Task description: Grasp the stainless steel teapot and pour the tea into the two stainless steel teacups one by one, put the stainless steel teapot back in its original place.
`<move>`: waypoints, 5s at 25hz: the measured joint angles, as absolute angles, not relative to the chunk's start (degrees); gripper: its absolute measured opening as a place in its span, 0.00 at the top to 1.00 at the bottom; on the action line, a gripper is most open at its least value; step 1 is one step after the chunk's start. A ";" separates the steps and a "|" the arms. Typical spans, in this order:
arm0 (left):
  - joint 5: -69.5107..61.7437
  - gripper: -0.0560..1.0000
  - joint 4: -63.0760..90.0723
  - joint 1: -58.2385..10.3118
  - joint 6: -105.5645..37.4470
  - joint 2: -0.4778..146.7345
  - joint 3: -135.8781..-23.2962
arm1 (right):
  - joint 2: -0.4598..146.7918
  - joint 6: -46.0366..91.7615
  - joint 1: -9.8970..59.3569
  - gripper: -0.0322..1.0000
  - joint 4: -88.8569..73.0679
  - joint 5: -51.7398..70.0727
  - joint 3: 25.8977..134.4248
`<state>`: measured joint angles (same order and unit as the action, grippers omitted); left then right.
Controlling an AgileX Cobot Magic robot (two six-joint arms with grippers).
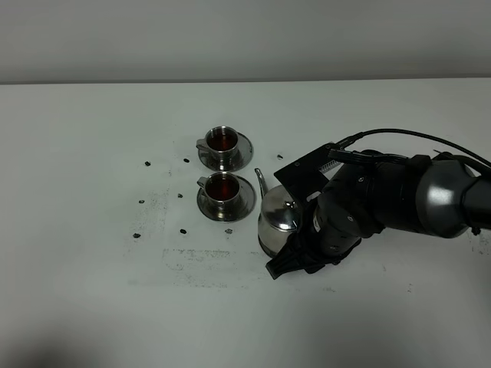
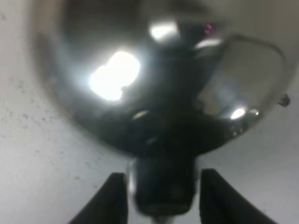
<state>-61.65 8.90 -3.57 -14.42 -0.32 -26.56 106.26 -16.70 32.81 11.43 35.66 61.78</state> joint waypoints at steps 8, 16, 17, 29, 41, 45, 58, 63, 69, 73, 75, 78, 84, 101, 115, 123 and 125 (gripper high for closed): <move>-61.65 0.45 8.90 -3.57 -14.42 -0.32 -26.56 | 104.35 -17.12 32.81 0.51 11.48 36.71 61.78; -61.65 0.45 8.90 -3.57 -14.42 -0.32 -26.56 | 99.28 -17.12 32.81 0.50 11.55 39.90 61.78; -61.65 0.45 8.90 -3.57 -14.42 -0.32 -26.56 | 97.83 -17.12 32.81 0.50 11.55 40.40 61.78; -61.65 0.45 8.90 -3.57 -14.42 -0.32 -26.56 | 65.81 -15.50 22.00 0.50 20.66 57.22 61.78; -61.61 0.45 8.90 -3.57 -14.42 -0.32 -26.56 | 29.59 -13.53 14.63 0.50 19.84 68.24 46.56; -61.61 0.45 8.90 -3.57 -14.42 -0.32 -26.56 | 20.31 -13.53 14.57 0.50 17.95 68.32 39.71; -61.61 0.45 8.90 -3.57 -14.42 -0.32 -26.56 | 7.38 -12.50 14.57 0.50 12.42 68.51 31.66; -61.61 0.45 8.90 -3.57 -14.42 -0.32 -26.56 | 4.71 -11.70 14.57 0.50 11.06 68.55 31.54; -61.61 0.45 8.90 -3.57 -14.42 -0.32 -26.56 | 1.46 -6.17 14.57 0.50 7.48 67.22 31.36; -61.61 0.45 8.90 -3.57 -14.42 -0.32 -26.56 | 1.34 -3.48 14.57 0.50 5.30 64.68 29.89; -61.61 0.45 8.90 -3.57 -14.42 -0.32 -26.56 | 1.29 -3.40 14.57 0.50 5.30 64.21 29.84; -61.61 0.45 8.90 -3.57 -14.42 -0.32 -26.56 | 1.29 -3.40 14.57 0.50 5.36 64.02 29.84; -61.61 0.45 8.90 -3.57 -14.42 -0.32 -26.56 | 1.29 -3.40 14.57 0.50 5.40 63.92 29.84; -61.61 0.45 8.90 -3.57 -14.42 -0.32 -26.56 | 1.29 -3.18 5.52 0.50 5.40 63.91 29.84; -61.61 0.45 8.90 -3.57 -14.42 -0.32 -26.56 | 1.29 -3.12 5.45 0.50 5.40 63.86 29.84; -61.61 0.45 8.90 -3.57 -14.42 -0.32 -26.56 | 1.29 -3.12 5.45 0.50 5.40 63.86 29.84; -61.61 0.45 8.90 -3.57 -14.42 -0.32 -26.56 | 1.29 -3.12 5.45 0.50 5.40 63.86 29.84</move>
<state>-61.61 8.90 -3.57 -14.42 -0.32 -26.56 1.29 -3.12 5.45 5.40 63.86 29.84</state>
